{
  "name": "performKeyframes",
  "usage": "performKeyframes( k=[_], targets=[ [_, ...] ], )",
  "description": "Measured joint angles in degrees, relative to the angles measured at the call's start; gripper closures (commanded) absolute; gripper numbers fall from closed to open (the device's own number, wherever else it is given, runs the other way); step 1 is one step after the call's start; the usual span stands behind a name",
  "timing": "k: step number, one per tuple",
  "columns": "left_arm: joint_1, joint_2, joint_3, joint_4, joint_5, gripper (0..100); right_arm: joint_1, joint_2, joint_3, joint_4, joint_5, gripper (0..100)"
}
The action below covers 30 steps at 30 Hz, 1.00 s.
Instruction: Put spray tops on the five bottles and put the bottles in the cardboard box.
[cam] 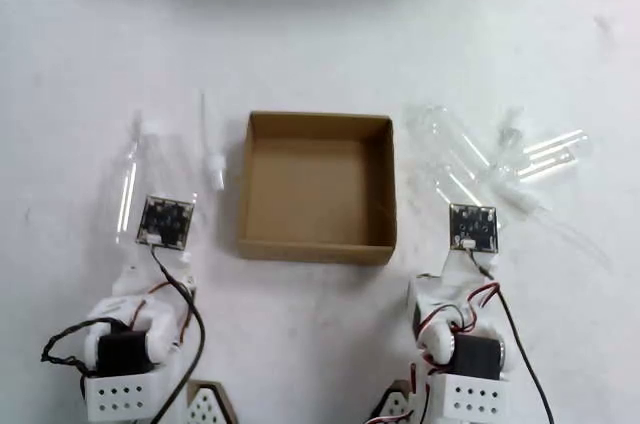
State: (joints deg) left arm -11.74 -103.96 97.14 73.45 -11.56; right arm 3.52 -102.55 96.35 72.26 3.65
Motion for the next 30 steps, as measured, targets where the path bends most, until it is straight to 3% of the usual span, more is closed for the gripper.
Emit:
performKeyframes(
  k=[8,14,24,30],
  targets=[
    [0.0,0.0,0.0,0.0,0.0,98,-5.5,0.0,0.0,0.0,0.0,98.3],
    [0.0,0.0,-1.8,0.0,0.2,98,-5.9,0.0,0.0,0.0,0.0,98.3],
    [-3.7,-0.9,-30.9,0.2,0.2,98,-6.0,0.0,0.0,0.0,0.0,98.3],
    [-3.8,-1.1,-43.1,7.9,-1.9,98,-6.0,0.0,0.0,0.0,0.0,98.3]
  ],
)
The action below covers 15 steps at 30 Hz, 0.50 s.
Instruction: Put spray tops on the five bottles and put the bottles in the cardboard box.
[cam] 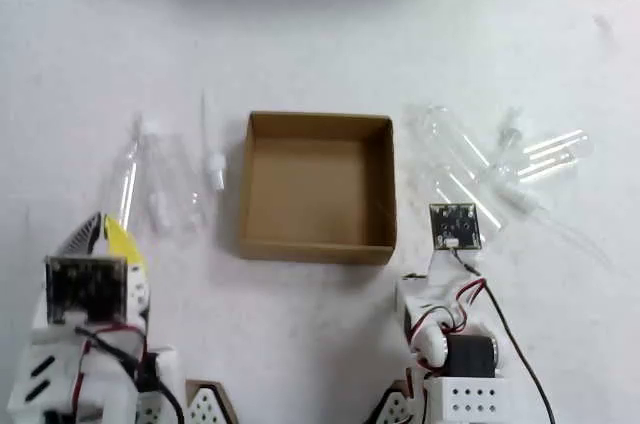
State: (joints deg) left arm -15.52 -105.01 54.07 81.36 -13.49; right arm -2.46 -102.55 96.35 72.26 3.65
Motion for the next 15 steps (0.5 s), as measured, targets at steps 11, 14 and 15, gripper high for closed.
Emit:
performKeyframes(
  k=[11,14,15],
  targets=[
    [-0.2,0.0,-5.5,2.3,-19.7,98,0.0,0.0,0.0,0.0,0.0,98.3],
    [-1.3,0.1,-5.5,2.3,-19.9,96,0.0,0.0,0.0,0.0,0.0,98.3],
    [-2.4,2.3,-5.7,2.3,-19.9,94,0.0,0.0,0.0,0.0,0.0,98.3]
  ],
)
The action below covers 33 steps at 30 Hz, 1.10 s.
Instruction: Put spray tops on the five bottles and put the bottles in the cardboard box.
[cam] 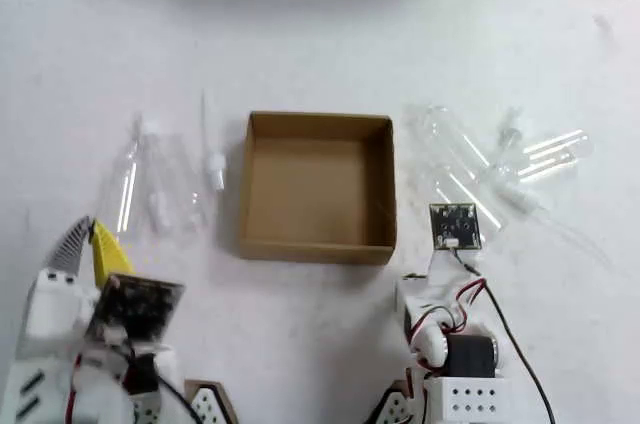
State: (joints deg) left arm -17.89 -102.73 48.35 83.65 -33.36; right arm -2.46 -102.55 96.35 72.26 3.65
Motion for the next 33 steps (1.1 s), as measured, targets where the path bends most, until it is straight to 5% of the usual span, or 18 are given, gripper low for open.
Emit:
performKeyframes(
  k=[8,14,21,33],
  targets=[
    [-3.9,38.1,-10.1,-1.4,0.0,92,0.0,0.0,0.0,0.0,0.0,98.3],
    [1.4,68.0,-32.3,9.6,5.5,79,0.0,0.0,0.0,0.0,0.0,98.3],
    [4.0,90.2,-52.7,11.4,17.8,82,0.0,0.0,0.0,0.0,0.0,98.3],
    [1.1,120.6,-76.5,11.4,19.5,85,0.0,0.0,0.0,0.0,0.0,98.3]
  ],
)
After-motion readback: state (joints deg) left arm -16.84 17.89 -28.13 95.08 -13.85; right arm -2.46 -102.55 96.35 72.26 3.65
